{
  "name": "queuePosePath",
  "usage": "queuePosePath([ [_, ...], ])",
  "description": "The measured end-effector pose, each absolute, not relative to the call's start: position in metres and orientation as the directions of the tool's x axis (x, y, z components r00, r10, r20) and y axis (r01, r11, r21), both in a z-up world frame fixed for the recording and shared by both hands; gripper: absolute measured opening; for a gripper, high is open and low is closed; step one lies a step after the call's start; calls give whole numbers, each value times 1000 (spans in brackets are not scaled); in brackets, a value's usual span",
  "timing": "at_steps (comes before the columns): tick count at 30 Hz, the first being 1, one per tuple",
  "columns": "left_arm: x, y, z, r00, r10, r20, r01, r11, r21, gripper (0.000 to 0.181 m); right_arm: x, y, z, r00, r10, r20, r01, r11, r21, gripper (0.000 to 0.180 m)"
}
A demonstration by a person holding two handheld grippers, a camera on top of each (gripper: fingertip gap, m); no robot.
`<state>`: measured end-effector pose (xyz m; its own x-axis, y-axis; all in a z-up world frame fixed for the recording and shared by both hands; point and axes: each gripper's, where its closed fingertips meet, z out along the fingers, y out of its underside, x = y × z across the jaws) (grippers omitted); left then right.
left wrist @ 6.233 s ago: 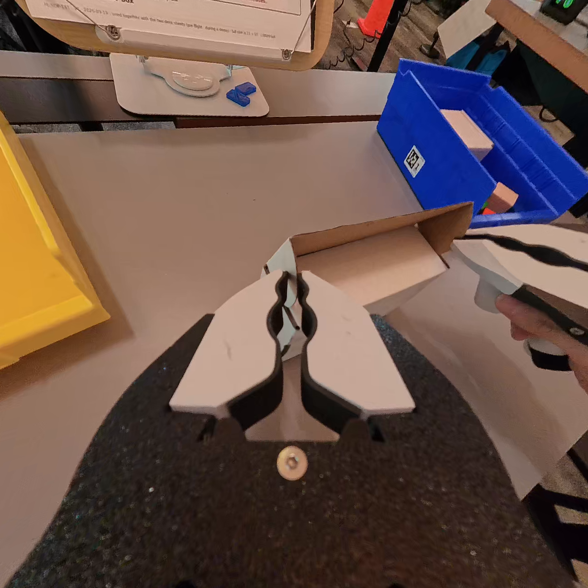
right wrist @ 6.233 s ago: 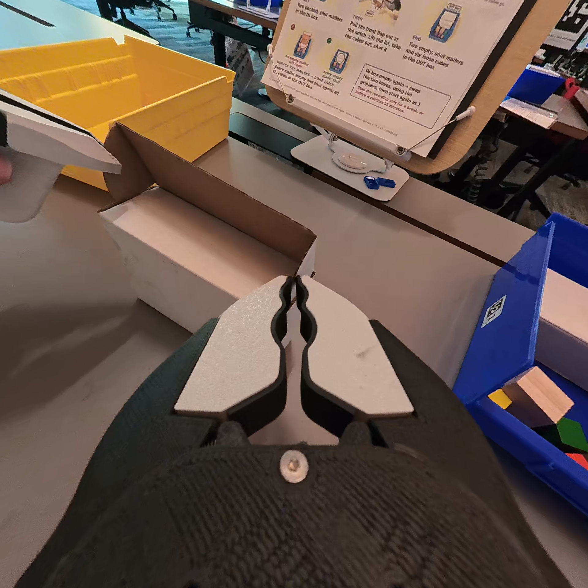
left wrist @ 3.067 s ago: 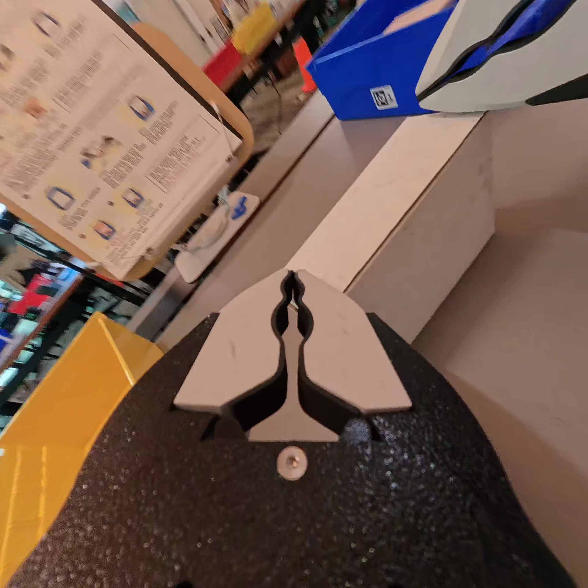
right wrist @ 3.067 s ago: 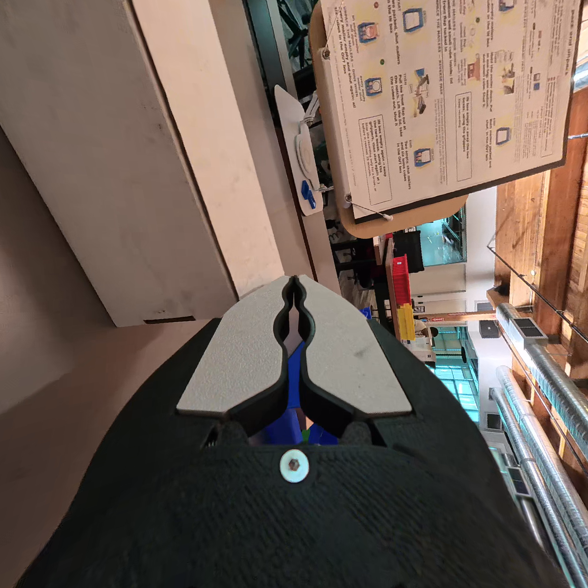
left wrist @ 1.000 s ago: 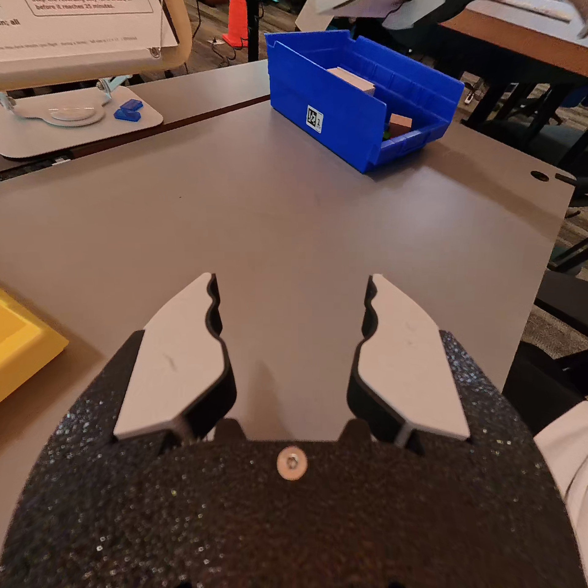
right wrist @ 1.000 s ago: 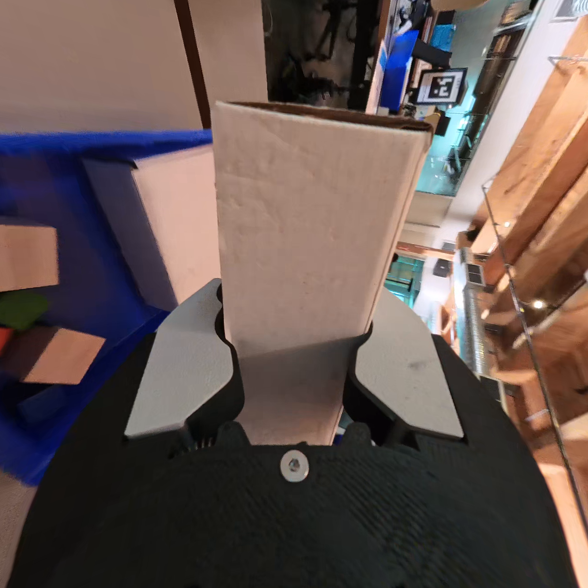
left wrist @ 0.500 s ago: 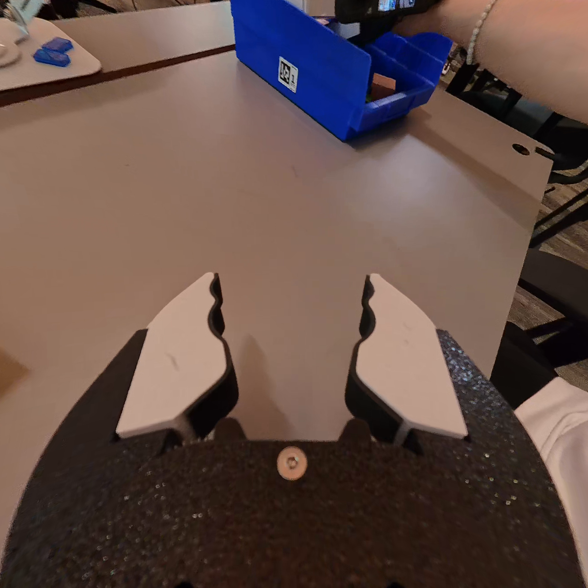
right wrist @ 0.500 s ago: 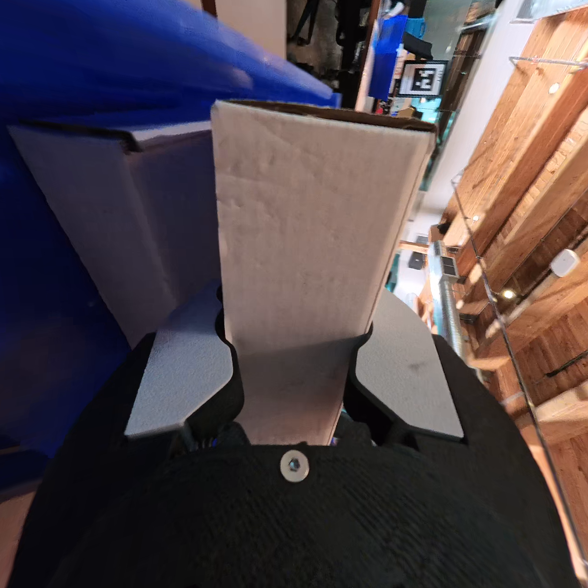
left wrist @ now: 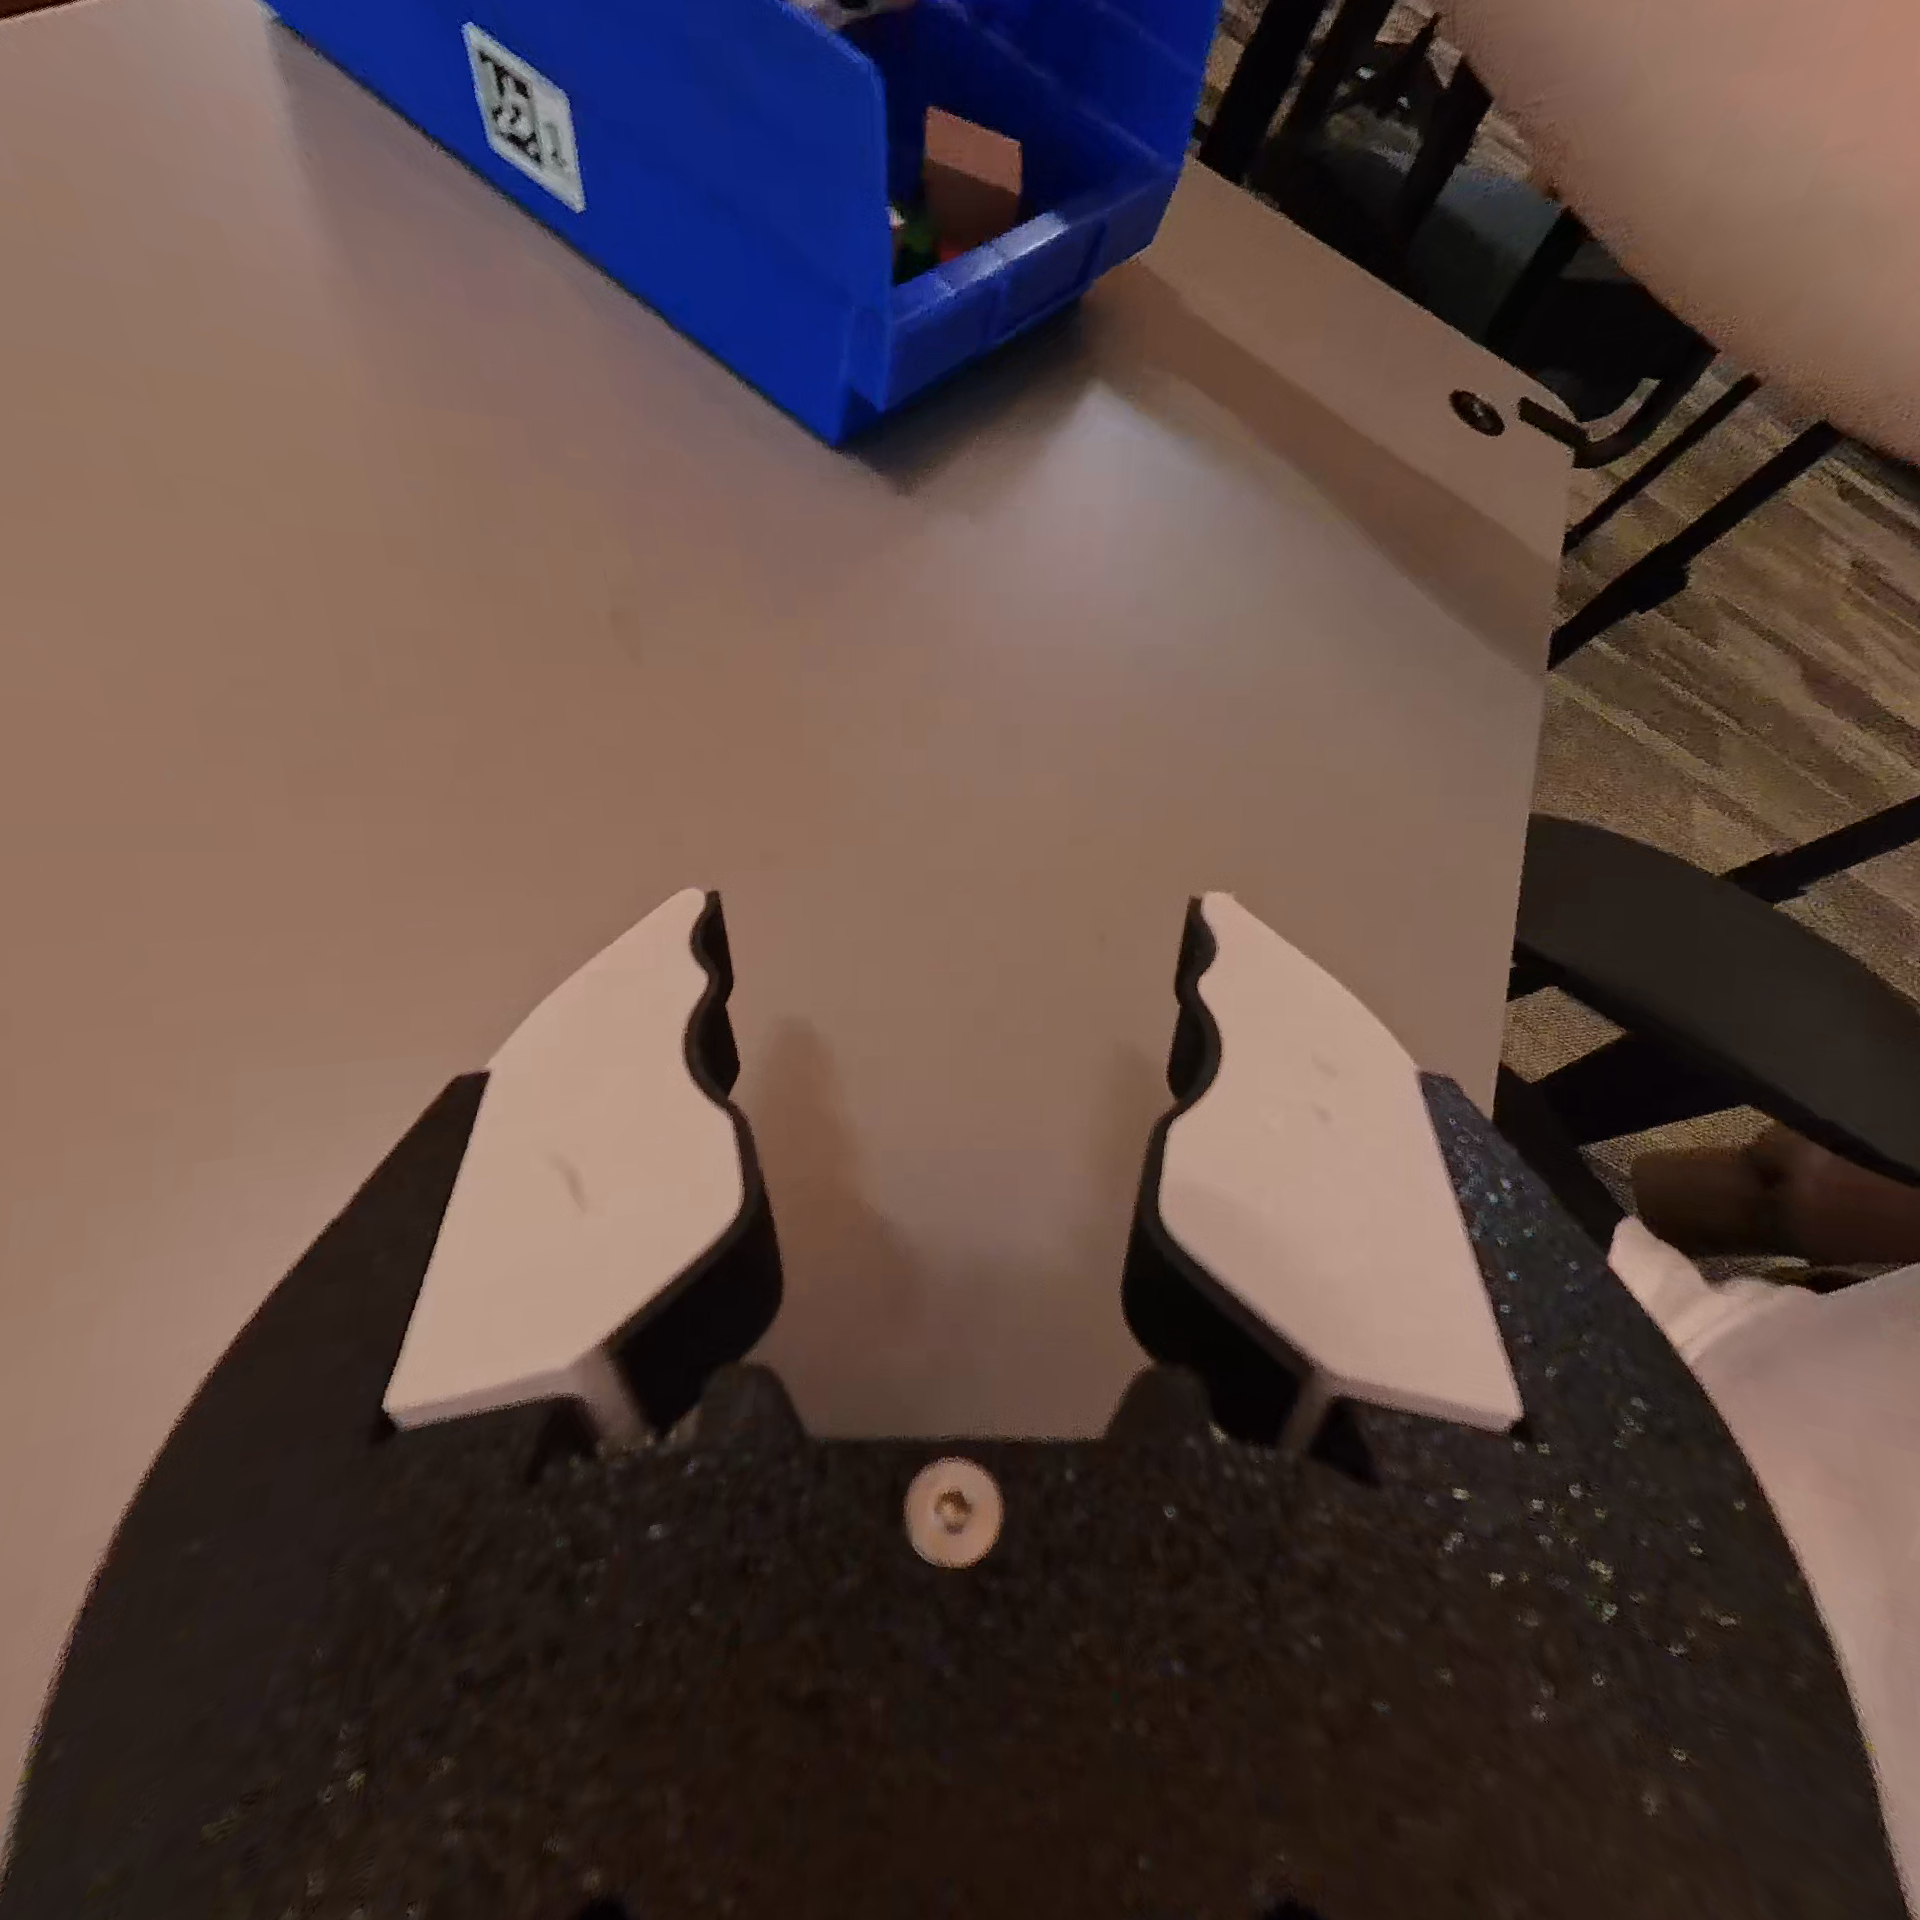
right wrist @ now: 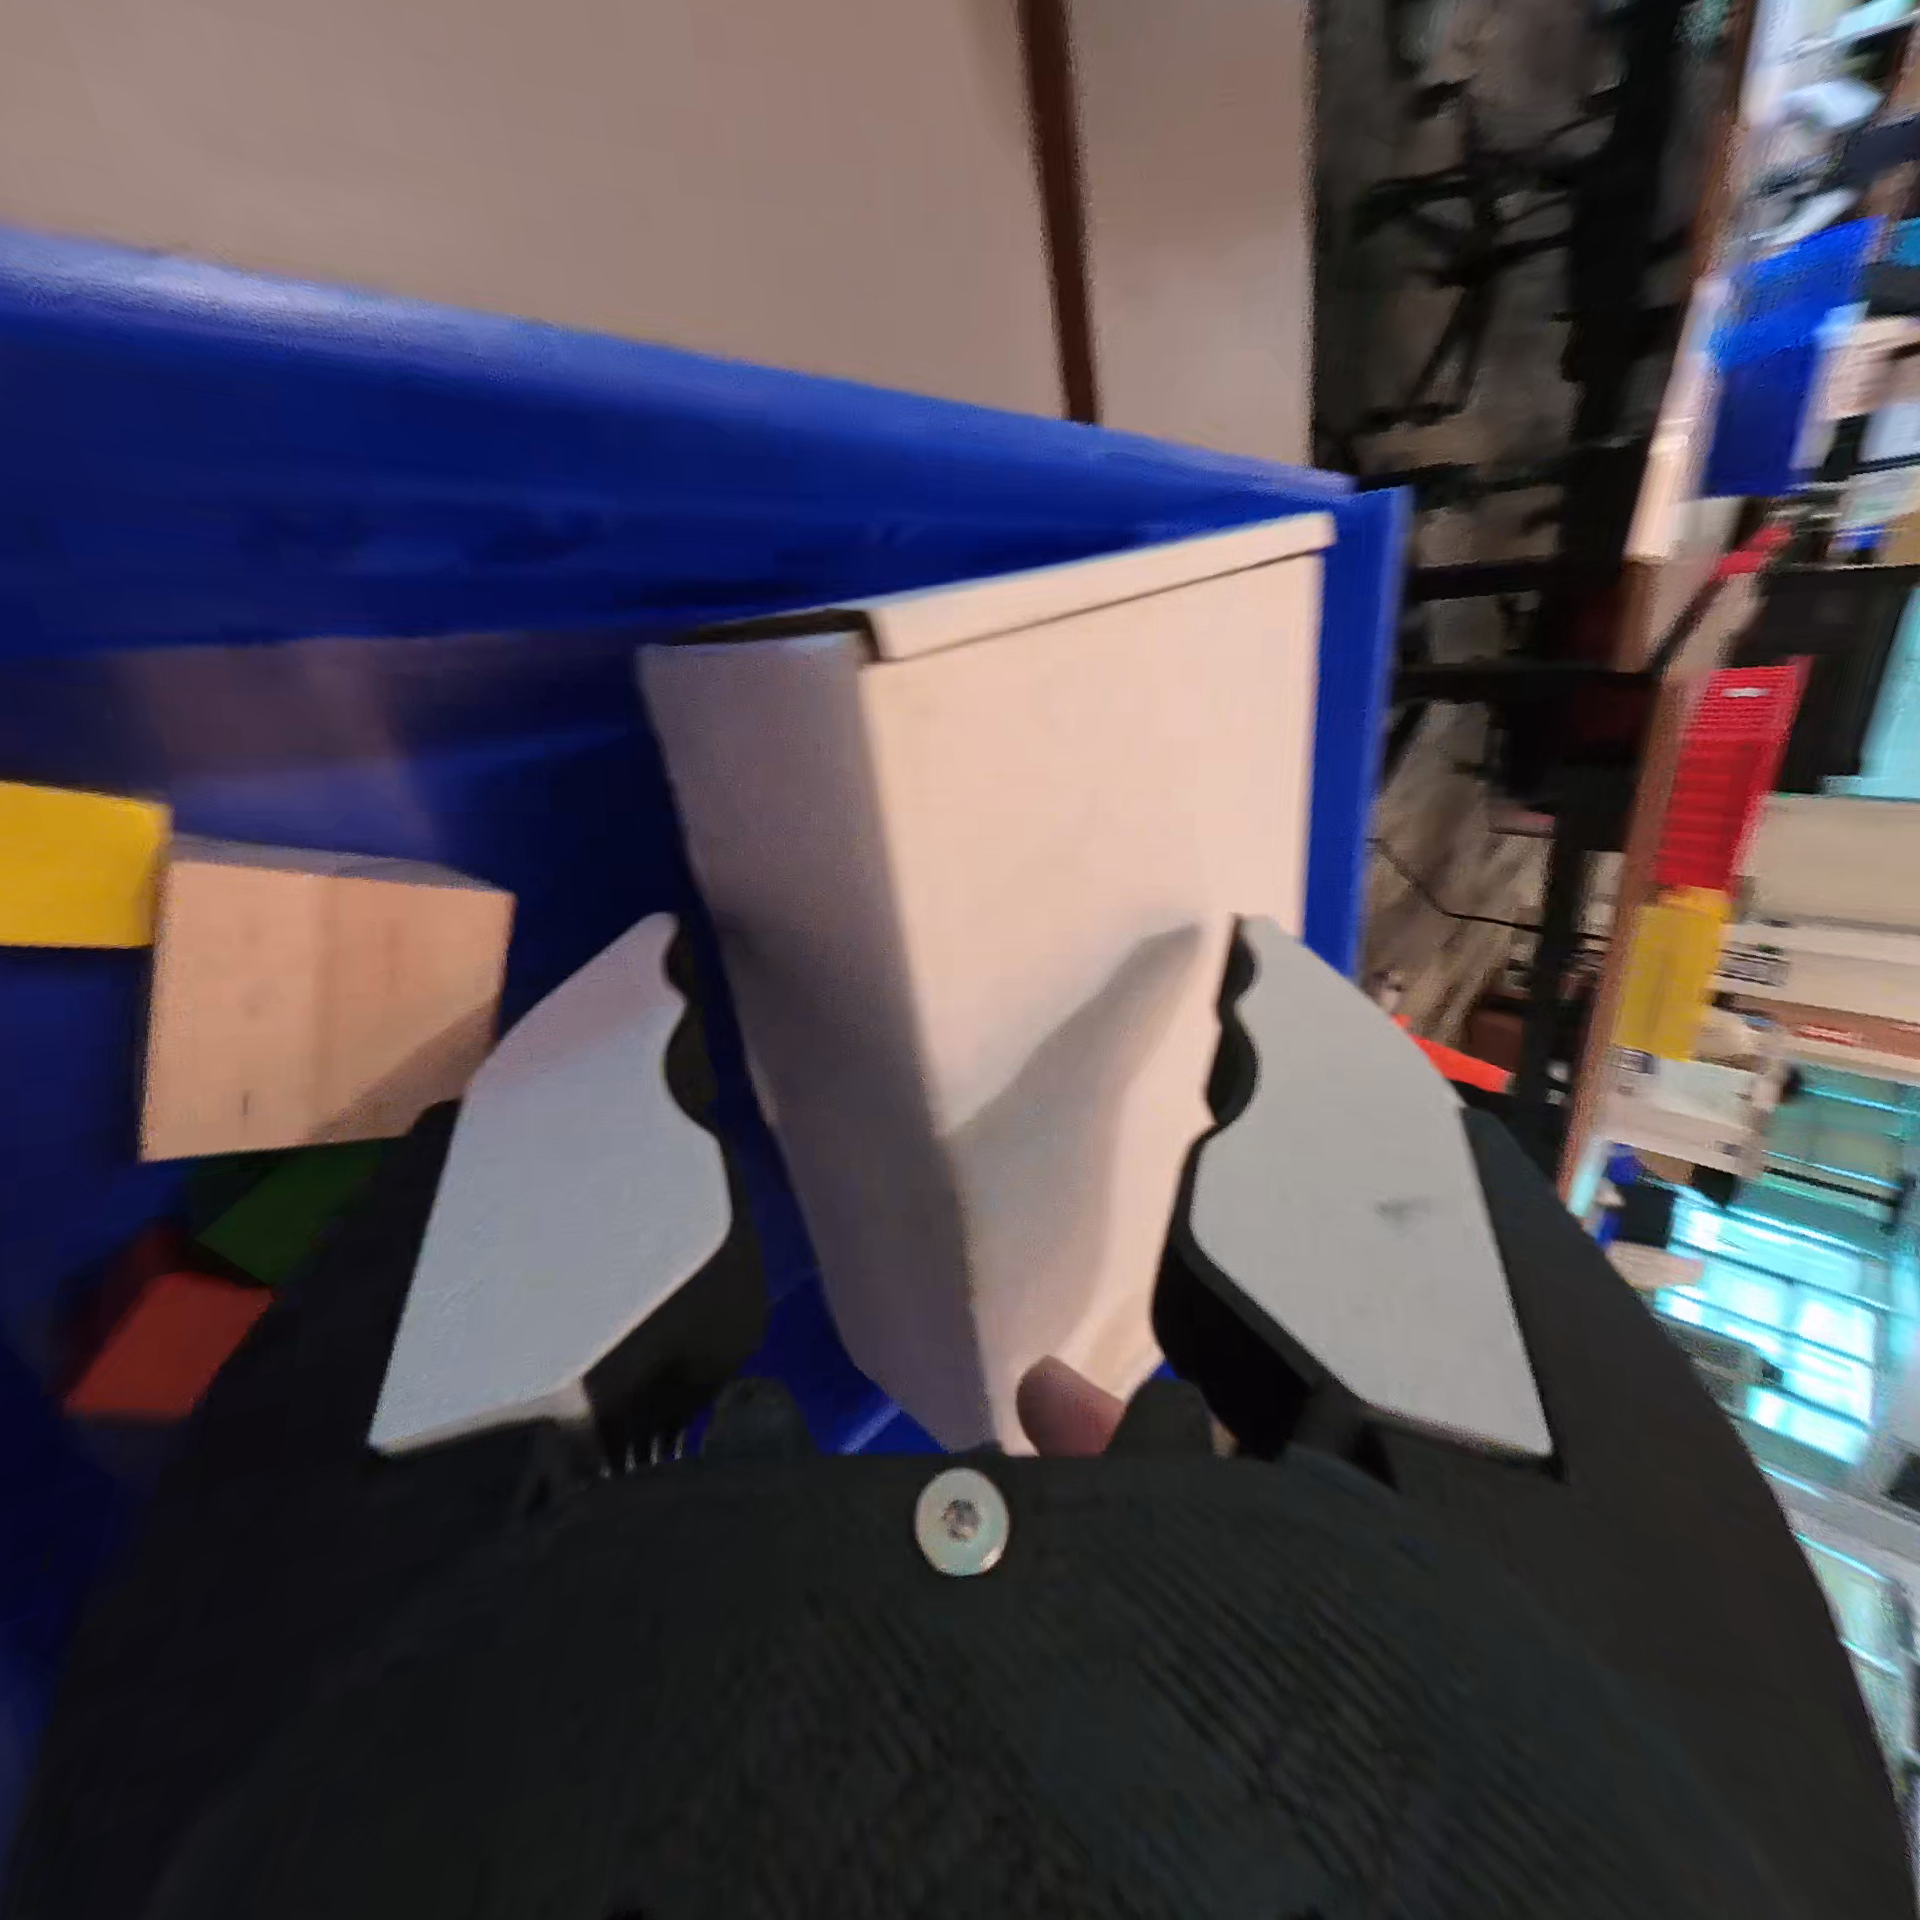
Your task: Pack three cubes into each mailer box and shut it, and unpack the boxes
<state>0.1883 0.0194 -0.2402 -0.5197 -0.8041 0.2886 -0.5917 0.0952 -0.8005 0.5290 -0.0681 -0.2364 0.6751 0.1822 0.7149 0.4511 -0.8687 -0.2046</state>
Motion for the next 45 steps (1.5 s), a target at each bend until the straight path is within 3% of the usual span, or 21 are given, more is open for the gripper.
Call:
queuePosePath([
  [1,195,13,-238,-528,-798,291,-590,98,-801,81,532,-67,-230,654,159,740,456,-863,-217,94],
  [5,217,-15,-230,-555,-774,306,-591,108,-799,81,522,-77,-228,742,26,670,344,-873,-347,94],
  [8,238,-29,-219,-559,-783,272,-562,117,-819,81,507,-104,-216,723,-197,663,172,-878,-448,90],
  [12,280,-28,-211,-439,-862,254,-610,79,-788,81,442,-130,-214,770,-462,440,-27,-713,-700,85],
  [16,332,-26,-204,-324,-915,241,-715,70,-696,82,409,-162,-216,742,-600,300,-158,-591,-791,84],
  [22,397,-37,-205,-268,-944,191,-849,138,-510,85,426,-208,-190,618,-751,231,-224,-450,-865,83],
  [30,442,-33,-260,-65,-989,134,-967,29,-254,79,422,-211,-185,653,-725,219,-193,-438,-878,81],
  [34,464,-20,-277,36,-998,54,-960,-49,-276,62,420,-203,-188,684,-697,217,-181,-450,-874,80],
  [37,473,-20,-287,72,-994,84,-955,-93,-282,59,420,-200,-192,693,-677,248,-170,-488,-856,79],
  [42,484,-26,-293,-13,-998,61,-938,-9,-348,29,415,-194,-197,727,-636,260,-151,-517,-842,78],
  [45,480,-31,-292,-22,-992,126,-950,-19,-311,17,414,-199,-196,727,-628,278,-144,-535,-833,78],
])
